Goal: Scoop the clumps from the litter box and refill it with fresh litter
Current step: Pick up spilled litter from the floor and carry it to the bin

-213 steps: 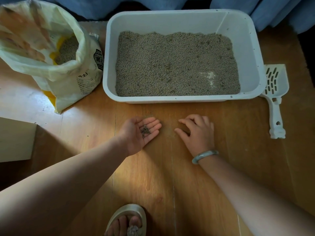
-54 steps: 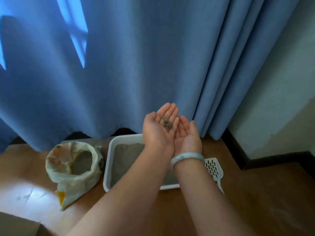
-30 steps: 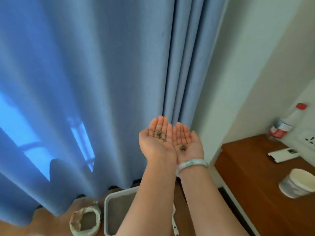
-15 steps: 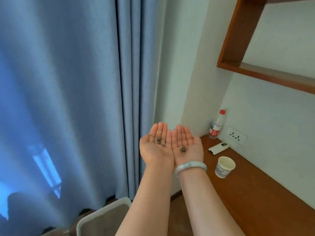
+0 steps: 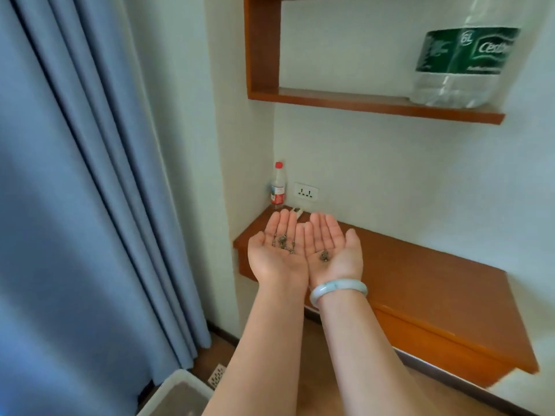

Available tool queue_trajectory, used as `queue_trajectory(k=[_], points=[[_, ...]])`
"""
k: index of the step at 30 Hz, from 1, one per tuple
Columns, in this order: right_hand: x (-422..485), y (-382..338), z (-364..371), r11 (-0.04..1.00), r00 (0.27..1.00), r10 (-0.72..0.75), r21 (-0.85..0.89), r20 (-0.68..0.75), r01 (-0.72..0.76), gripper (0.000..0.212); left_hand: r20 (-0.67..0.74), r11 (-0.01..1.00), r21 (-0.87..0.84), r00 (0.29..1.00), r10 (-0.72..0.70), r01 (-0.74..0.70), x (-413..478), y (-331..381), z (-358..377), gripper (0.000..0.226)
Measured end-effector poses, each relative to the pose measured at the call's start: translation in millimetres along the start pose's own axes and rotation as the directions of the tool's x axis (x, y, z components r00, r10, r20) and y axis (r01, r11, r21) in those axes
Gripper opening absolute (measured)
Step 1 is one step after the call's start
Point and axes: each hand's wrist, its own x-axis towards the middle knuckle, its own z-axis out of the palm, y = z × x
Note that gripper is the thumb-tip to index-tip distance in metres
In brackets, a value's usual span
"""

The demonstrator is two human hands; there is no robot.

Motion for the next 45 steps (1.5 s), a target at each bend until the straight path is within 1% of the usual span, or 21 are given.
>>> queue_trajectory(k=[5, 10, 14, 18, 21, 24, 28, 36, 39, 45], points=[[-25.4, -51.4, -24.4, 0.987, 0.983, -0.158, 0.017, -0.09, 0.161, 0.042, 0.03, 0.984, 0.078, 0.986, -0.164, 0.161, -25.0, -50.8, 7.3, 0.044], [-56.0, -119.4, -51.5, 0.942, 0.933, -0.308, 0.08, -0.187, 0.327, 0.04, 0.05, 0.929, 0.183, 0.941, -0.336, 0.322, -59.9, -116.7, 21.5, 0.044], [-87.9, -181.2, -83.8, 0.872, 0.875, -0.423, 0.158, -0.236, 0.464, 0.036, 0.047, 0.845, 0.252, 0.866, -0.498, 0.472, -95.0, -181.9, 31.7, 0.045], [-131.1, -245.3, -121.9, 0.772, 0.793, -0.525, 0.22, -0.309, 0.597, 0.034, 0.06, 0.745, 0.306, 0.769, -0.636, 0.593, -142.3, -253.0, 32.0, 0.044], [-167.9, -290.6, -153.9, 0.709, 0.725, -0.579, 0.21, -0.373, 0.674, 0.037, 0.032, 0.675, 0.341, 0.709, -0.704, 0.655, -184.8, -304.1, 29.1, 0.042], [-206.1, -335.4, -184.6, 0.651, 0.656, -0.619, 0.184, -0.432, 0.736, 0.037, 0.02, 0.595, 0.361, 0.632, -0.774, 0.718, -227.8, -353.8, 25.6, 0.042], [-252.6, -389.8, -222.8, 0.58, 0.568, -0.667, 0.143, -0.482, 0.802, 0.035, 0.002, 0.504, 0.382, 0.544, -0.839, 0.775, -283.1, -414.2, 20.5, 0.042], [-324.9, -477.8, -293.6, 0.484, 0.459, -0.691, 0.113, -0.558, 0.868, 0.038, -0.053, 0.383, 0.409, 0.44, -0.896, 0.828, -371.7, -516.6, 5.1, 0.04], [-340.6, -504.0, -318.6, 0.443, 0.41, -0.688, 0.102, -0.599, 0.891, 0.037, -0.087, 0.32, 0.434, 0.392, -0.916, 0.842, -392.4, -552.2, -0.6, 0.04], [-344.7, -555.9, -362.5, 0.386, 0.356, -0.666, 0.106, -0.655, 0.917, 0.036, -0.138, 0.225, 0.458, 0.319, -0.938, 0.86, -405.5, -627.2, -10.0, 0.041]])
